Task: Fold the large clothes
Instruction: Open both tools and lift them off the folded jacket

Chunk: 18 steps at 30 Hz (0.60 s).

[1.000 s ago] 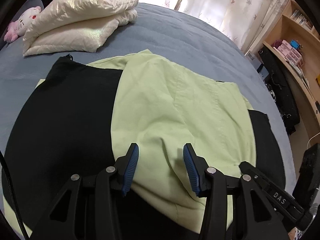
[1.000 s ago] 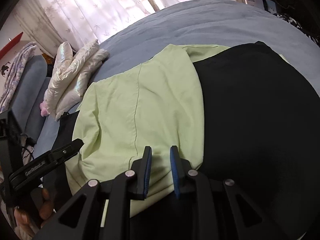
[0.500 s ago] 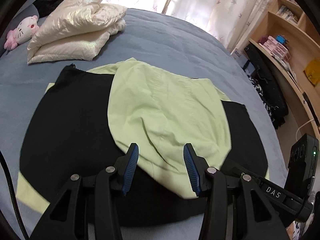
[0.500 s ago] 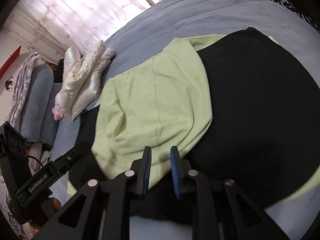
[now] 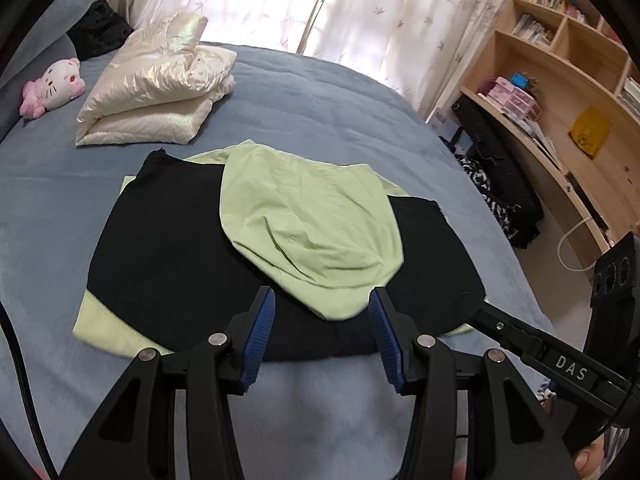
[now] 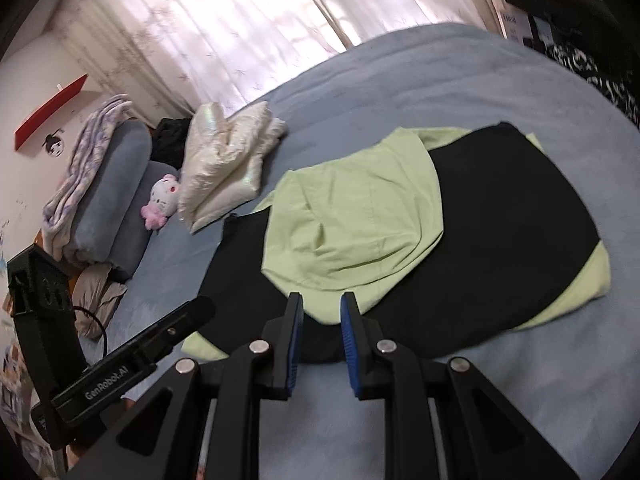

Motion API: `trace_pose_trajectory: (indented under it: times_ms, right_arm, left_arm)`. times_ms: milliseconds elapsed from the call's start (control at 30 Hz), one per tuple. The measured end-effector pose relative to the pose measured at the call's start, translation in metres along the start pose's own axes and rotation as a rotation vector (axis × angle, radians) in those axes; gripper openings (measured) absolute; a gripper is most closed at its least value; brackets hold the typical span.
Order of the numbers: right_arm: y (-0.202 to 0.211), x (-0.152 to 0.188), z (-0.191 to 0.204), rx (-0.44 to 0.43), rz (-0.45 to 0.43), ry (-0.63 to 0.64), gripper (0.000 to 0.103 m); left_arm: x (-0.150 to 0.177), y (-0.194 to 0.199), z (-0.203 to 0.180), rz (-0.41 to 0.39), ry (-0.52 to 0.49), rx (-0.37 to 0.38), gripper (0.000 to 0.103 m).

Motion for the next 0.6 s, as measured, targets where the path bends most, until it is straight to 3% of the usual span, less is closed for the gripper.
trace_pose_trajectory:
  times_ms: [333, 467, 533, 600]
  right_arm:
    - [0.048, 0.027, 0.032, 0.012, -0.022, 0.110, 0.019]
    - [0.067, 0.032, 0.048, -0.079, 0.050, 0.135, 0.019]
    - [0.092, 0.029, 0.057, -0.120, 0.031, 0.167, 0.019]
    - [0.115, 0.026, 0.063, -0.101, -0.030, 0.219, 0.020]
  left_arm:
    - [0.022, 0.038, -0.005, -0.010, -0.012, 0.037, 0.050]
    - [0.028, 0.049, -0.001, -0.002, -0.003, 0.060, 0.051]
    - [0.030, 0.053, 0.000, -0.009, 0.002, 0.063, 0.056]
    - [0.033, 0.055, 0.006, -0.024, 0.016, 0.064, 0.061]
Point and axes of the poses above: each gripper's, at about its wrist camera, not at the fingertips, and y roughly against the way its jaws point, z to its left, x to its underside, the point moved 5 cm from there along -y, roughly the way its jaws point
